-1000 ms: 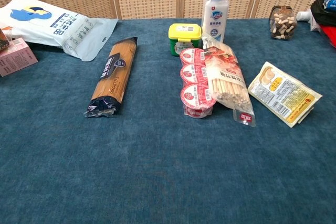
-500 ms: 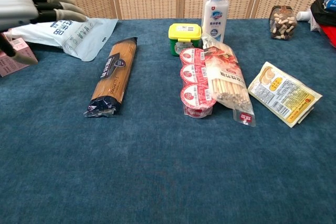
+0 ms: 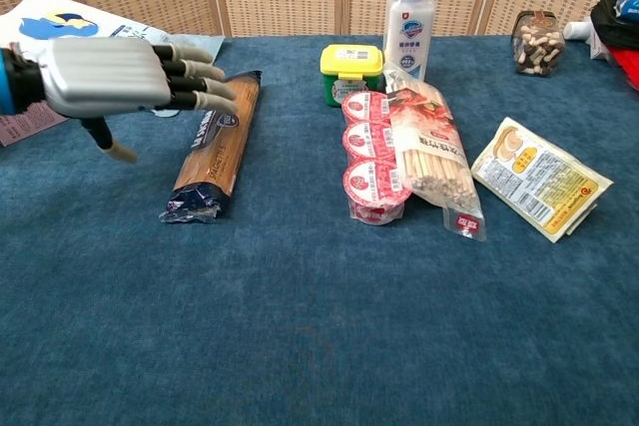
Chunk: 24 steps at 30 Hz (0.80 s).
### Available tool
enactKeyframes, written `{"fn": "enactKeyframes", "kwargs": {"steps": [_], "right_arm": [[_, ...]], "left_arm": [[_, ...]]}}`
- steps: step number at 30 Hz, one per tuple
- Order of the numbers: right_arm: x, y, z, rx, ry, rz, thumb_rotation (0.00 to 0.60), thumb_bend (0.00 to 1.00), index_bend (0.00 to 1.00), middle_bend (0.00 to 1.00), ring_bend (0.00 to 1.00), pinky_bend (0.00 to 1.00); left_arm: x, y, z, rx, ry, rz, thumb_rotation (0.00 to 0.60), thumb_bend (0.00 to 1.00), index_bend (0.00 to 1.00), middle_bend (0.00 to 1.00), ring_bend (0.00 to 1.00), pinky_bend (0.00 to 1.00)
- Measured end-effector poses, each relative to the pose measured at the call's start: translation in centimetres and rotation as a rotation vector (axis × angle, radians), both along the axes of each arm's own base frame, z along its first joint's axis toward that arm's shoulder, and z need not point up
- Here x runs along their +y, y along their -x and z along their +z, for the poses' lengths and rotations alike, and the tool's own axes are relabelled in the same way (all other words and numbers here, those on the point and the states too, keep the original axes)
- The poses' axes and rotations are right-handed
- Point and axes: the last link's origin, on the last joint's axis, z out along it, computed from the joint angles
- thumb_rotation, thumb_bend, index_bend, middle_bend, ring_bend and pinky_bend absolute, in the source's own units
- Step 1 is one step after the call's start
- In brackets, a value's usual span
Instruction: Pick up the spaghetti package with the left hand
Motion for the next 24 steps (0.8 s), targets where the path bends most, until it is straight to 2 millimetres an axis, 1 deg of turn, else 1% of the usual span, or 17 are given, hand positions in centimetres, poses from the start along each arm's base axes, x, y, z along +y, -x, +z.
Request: {"fn": "enactKeyframes", "kwargs": {"steps": [5,12,15,16,17,18,19,20,21,22,23,24], "right_arm": [[0.1,0.2,0.4,-0.007,0.015,-0.005,0.600,0.00,0.00,0.00,0.00,0.00],[0.2,0.4,1.0,-0.017,0.030,-0.006,0.600,0.00,0.00,0.00,0.00,0.00],[0.2,0.4,1.1,-0.020,0.033,-0.005,0.600,0.00,0.00,0.00,0.00,0.00],[0.2,0.4,1.2,-0.021,0.033,-0.005,0.600,0.00,0.00,0.00,0.00,0.00],[0.2,0.4,1.2,-0.022,0.034,-0.005,0.600,0.00,0.00,0.00,0.00,0.00],[0.2,0.4,1.2,-0.023,0.034,-0.004,0.600,0.00,0.00,0.00,0.00,0.00],[0.3,0.4,1.3,-0.023,0.035,-0.004,0.600,0.00,0.00,0.00,0.00,0.00],[0.3,0.4,1.3,-0.023,0.036,-0.003,0.600,0.00,0.00,0.00,0.00,0.00],[0.3,0.4,1.3,-0.024,0.037,-0.002,0.600,0.00,0.00,0.00,0.00,0.00],[0.3,0.4,1.3,-0.024,0.039,-0.002,0.600,0.00,0.00,0.00,0.00,0.00],[0.3,0.4,1.4,-0.024,0.040,-0.001,0.600,0.00,0.00,0.00,0.00,0.00],[0.4,0.4,1.4,-0.025,0.041,-0.001,0.600,0.00,0.00,0.00,0.00,0.00]], "left_arm": [[0.2,-0.6,-2.1,0.025,0.024,-0.011,0.600,0.00,0.00,0.00,0.00,0.00],[0.4,-1.3,-4.0,0.053,0.051,-0.020,0.600,0.00,0.00,0.00,0.00,0.01],[0.4,-1.6,-4.8,0.065,0.064,-0.014,0.600,0.00,0.00,0.00,0.00,0.08],[0.4,-1.8,-5.0,0.065,0.069,-0.011,0.600,0.00,0.01,0.00,0.00,0.15],[0.4,-2.0,-5.2,0.056,0.074,-0.007,0.600,0.00,0.04,0.02,0.04,0.23],[0.4,-2.2,-5.4,0.046,0.080,-0.005,0.600,0.02,0.14,0.12,0.16,0.35],[0.4,-2.5,-5.5,0.033,0.086,-0.004,0.600,0.06,0.30,0.31,0.35,0.51],[0.3,-2.9,-5.8,0.019,0.094,-0.005,0.600,0.10,0.40,0.44,0.47,0.59],[0.3,-3.1,-5.9,0.014,0.099,-0.004,0.600,0.15,0.54,0.58,0.61,0.69],[0.3,-3.2,-6.0,0.015,0.102,-0.003,0.600,0.20,0.63,0.67,0.70,0.76],[0.3,-3.3,-6.2,0.021,0.104,-0.001,0.600,0.23,0.69,0.74,0.76,0.81],[0.4,-3.4,-6.4,0.026,0.104,0.001,0.600,0.24,0.73,0.77,0.80,0.84]]}}
